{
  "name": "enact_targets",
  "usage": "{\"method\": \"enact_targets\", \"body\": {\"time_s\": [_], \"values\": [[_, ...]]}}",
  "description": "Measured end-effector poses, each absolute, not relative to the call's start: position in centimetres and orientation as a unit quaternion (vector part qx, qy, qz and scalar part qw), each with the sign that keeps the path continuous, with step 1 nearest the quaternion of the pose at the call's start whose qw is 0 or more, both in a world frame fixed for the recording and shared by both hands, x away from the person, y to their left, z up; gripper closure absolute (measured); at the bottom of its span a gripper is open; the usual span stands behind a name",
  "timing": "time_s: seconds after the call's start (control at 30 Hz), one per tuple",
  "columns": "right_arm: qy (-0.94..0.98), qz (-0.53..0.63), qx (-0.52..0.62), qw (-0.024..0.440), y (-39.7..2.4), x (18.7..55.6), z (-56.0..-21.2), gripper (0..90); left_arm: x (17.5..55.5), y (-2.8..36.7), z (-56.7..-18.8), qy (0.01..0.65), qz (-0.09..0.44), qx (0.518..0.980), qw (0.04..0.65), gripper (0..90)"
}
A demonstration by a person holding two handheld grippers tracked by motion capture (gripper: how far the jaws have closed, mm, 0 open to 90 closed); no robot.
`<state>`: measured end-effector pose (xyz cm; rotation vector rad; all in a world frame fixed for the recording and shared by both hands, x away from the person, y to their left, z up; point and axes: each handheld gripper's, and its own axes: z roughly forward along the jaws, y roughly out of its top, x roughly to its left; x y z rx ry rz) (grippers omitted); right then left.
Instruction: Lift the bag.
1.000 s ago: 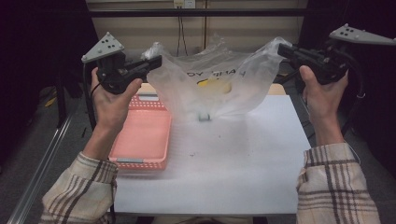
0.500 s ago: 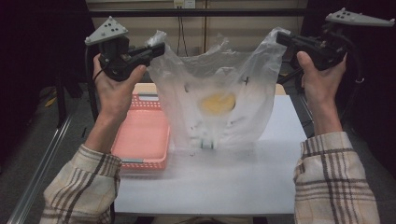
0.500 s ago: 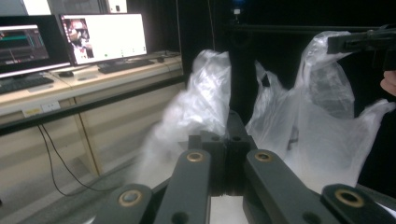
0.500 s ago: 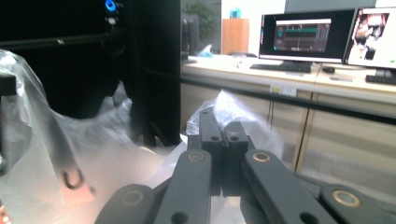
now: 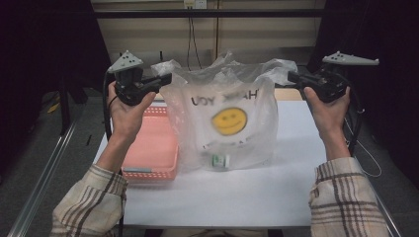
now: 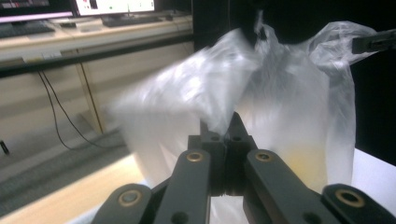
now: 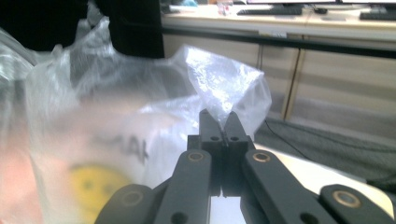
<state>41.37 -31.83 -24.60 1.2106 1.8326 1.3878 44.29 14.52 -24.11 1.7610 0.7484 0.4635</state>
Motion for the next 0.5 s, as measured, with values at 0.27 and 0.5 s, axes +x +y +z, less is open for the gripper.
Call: {"method": "enact_targets", "body": {"time_s": [0.27,0.5], "values": [[0.679,0.476,0.492,0.267,-33.2,42.7,-28.6,89.9,43.4,14.5,-26.8,0.316,0.197,0.758,0.536,90.0],[0.665,0.465,0.515,0.276,-34.7,42.7,-30.4,90.0,43.8,16.8,-28.7,0.345,0.178,0.743,0.546,90.0]]}}
